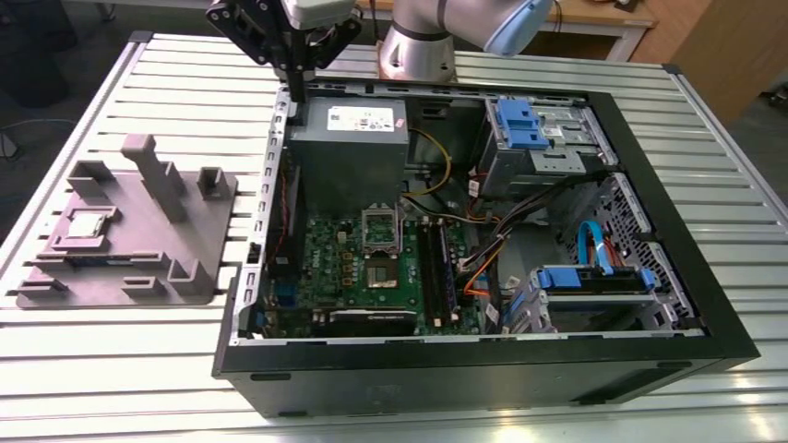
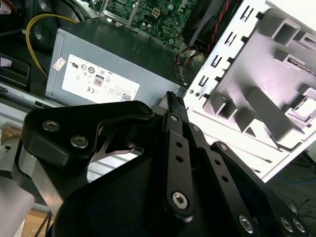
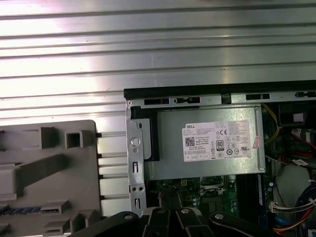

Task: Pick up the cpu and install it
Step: 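Reach for the cpu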

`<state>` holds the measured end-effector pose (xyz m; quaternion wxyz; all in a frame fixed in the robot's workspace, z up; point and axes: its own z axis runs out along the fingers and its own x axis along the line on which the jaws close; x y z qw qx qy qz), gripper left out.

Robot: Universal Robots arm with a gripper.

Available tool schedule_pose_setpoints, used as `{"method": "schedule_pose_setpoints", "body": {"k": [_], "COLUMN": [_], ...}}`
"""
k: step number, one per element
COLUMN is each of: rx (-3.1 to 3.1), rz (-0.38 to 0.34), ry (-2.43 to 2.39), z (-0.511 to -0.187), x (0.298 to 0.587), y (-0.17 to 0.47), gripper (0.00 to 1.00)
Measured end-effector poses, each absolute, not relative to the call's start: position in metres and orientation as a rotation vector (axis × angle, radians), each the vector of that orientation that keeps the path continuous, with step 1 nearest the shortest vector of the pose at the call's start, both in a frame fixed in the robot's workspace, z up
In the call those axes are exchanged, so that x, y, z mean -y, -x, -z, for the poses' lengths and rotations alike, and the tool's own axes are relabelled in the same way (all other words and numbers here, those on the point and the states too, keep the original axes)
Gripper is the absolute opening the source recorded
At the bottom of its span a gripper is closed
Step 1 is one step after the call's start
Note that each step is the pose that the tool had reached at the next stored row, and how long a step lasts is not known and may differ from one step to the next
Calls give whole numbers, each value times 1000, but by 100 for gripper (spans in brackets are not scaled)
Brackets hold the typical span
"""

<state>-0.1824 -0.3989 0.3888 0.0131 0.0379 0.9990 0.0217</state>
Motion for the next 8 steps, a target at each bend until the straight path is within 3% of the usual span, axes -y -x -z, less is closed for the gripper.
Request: {"method": "schedule_pose_setpoints", "body": {"k": [8], "rx": [-3112], "rz": [-68], "ry": [-118], "z": [-389], "x": [399], "y": [184], "gripper": [10]}}
